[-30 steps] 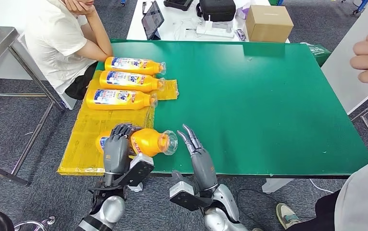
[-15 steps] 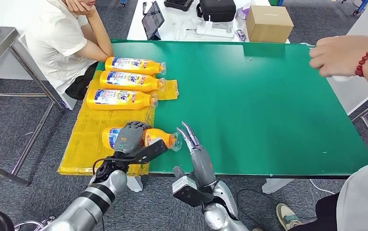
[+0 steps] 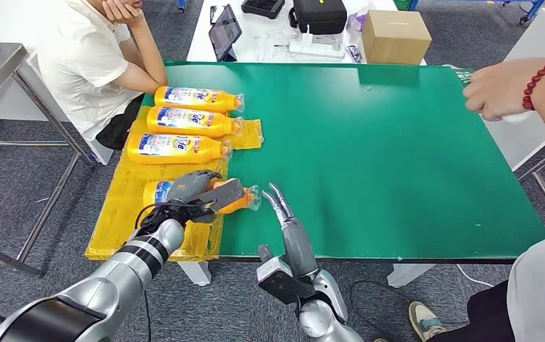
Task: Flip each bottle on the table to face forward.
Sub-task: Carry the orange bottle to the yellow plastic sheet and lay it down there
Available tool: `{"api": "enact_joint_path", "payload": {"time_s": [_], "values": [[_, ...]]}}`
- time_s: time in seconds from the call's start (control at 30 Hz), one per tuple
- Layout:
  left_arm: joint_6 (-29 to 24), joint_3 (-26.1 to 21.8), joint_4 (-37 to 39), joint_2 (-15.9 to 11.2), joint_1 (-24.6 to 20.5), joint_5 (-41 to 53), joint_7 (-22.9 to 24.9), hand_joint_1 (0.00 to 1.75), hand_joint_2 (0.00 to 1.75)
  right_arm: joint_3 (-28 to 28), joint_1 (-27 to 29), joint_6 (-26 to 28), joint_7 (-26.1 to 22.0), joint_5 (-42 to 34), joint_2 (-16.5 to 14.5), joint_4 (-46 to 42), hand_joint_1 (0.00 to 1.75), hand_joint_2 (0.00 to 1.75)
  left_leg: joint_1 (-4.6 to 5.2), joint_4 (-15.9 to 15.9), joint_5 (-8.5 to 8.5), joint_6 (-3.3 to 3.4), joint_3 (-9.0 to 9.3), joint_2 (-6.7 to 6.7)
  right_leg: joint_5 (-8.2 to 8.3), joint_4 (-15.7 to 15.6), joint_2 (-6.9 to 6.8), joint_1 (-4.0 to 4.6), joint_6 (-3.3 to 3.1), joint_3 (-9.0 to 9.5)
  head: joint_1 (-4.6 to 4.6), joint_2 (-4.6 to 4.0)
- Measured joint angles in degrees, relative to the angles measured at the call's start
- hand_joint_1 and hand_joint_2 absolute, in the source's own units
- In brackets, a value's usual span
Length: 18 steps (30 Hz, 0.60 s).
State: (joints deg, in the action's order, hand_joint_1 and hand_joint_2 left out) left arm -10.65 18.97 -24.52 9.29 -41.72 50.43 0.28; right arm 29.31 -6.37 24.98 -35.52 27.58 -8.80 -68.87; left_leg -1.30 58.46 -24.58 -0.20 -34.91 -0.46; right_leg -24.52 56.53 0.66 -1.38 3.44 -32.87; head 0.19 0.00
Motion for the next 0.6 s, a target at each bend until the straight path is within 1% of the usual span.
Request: {"api": "enact_joint_path", "payload": {"time_s": [0.13,0.33,0.47,0.6], "values": [[2.6,-0.6,1.2,0.2,-0.4,-0.9,0.0,0.0,1.75,-0.3,-0.1,0.1,-0.4,-0.1,-0.3,1.1,0.0,0.0,0.0,0.0,0.0,0.0,0.0,-0.01,0.0,0.0,0.0,0.0,0.0,0.0,-0.02,0.0],[3.4,-1.2,1.9,0.5,-0.3,-0.6,-0.6,0.0,1.75,-0.4,-0.4,0.2,-1.0,-0.9,-0.5,2.4,0.0,0.0,0.0,0.0,0.0,0.0,-0.02,-0.06,-0.01,0.0,-0.02,0.0,0.0,0.02,0.0,0.0],[2.1,-1.0,1.7,0.8,0.2,0.9,-2.5,0.0,1.75,-0.6,-0.4,0.7,-1.5,-1.0,-0.8,3.2,0.0,0.0,0.0,0.0,0.01,0.0,-0.01,-0.09,-0.01,0.0,-0.04,-0.01,0.0,0.03,0.0,0.0],[-0.1,-0.6,0.2,1.4,2.0,0.8,-5.4,0.0,1.75,-1.0,-0.1,1.0,-1.8,-0.9,-0.9,3.4,0.0,0.0,0.02,0.0,0.01,0.01,-0.01,-0.1,-0.01,0.0,-0.05,-0.02,0.0,0.04,0.0,0.0]]}}
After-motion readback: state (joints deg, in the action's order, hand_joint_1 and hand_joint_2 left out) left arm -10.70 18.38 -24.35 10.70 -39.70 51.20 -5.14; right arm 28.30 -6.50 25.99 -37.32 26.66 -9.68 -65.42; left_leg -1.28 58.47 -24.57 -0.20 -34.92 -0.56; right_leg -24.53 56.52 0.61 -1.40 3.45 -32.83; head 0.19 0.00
